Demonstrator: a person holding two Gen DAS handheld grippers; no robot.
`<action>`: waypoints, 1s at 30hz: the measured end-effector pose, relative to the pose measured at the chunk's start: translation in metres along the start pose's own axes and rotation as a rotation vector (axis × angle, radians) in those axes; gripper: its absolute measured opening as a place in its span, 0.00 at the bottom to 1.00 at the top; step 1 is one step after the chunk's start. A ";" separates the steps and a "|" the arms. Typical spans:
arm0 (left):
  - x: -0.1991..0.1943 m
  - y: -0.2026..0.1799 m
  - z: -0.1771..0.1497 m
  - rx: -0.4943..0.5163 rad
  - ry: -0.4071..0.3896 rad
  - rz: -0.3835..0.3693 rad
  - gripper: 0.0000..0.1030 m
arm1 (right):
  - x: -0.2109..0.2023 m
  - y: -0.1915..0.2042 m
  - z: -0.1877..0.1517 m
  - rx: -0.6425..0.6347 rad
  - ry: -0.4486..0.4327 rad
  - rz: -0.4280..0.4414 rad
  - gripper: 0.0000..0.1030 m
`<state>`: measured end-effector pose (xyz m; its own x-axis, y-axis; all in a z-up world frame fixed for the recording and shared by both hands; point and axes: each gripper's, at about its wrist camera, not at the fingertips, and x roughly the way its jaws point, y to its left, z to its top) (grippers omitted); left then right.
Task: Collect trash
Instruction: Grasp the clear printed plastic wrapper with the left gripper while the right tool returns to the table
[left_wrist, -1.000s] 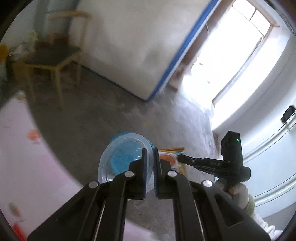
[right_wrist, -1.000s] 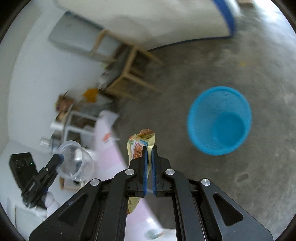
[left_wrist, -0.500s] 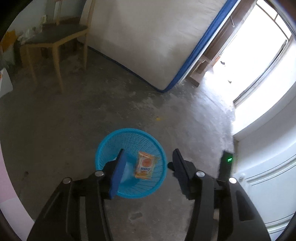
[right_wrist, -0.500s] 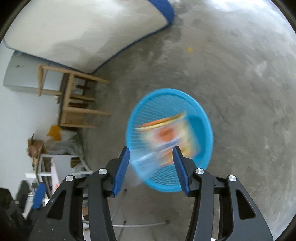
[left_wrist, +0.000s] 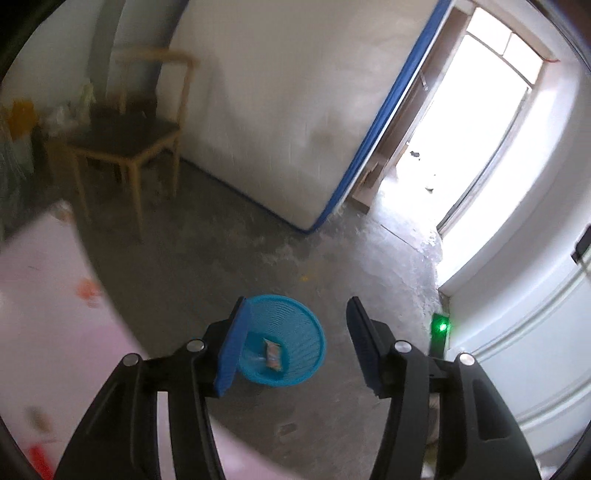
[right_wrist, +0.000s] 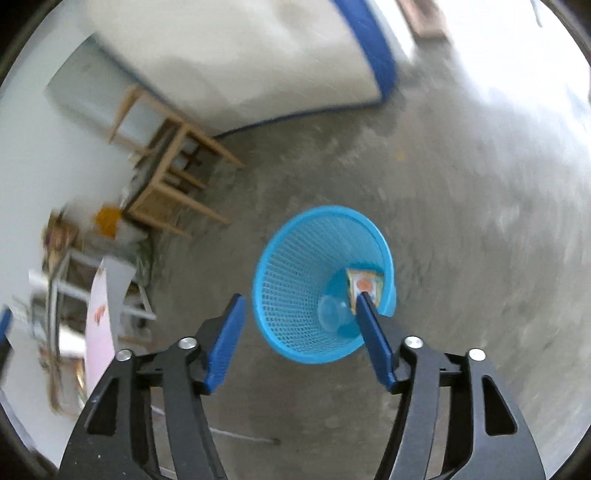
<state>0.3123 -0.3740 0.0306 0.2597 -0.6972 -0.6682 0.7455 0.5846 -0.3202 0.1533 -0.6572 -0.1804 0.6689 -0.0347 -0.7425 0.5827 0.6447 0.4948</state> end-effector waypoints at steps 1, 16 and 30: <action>-0.029 0.007 -0.003 0.002 -0.015 0.021 0.52 | -0.015 0.015 -0.003 -0.070 -0.029 0.012 0.74; -0.368 0.173 -0.143 -0.401 -0.363 0.327 0.61 | -0.095 0.236 -0.055 -0.505 0.150 0.415 0.85; -0.326 0.333 -0.233 -0.881 -0.197 0.195 0.61 | -0.065 0.411 -0.178 -0.767 0.441 0.554 0.85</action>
<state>0.3324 0.1446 -0.0150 0.4919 -0.5638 -0.6634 -0.0381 0.7473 -0.6634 0.2671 -0.2541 -0.0094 0.4353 0.5964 -0.6744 -0.3071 0.8026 0.5115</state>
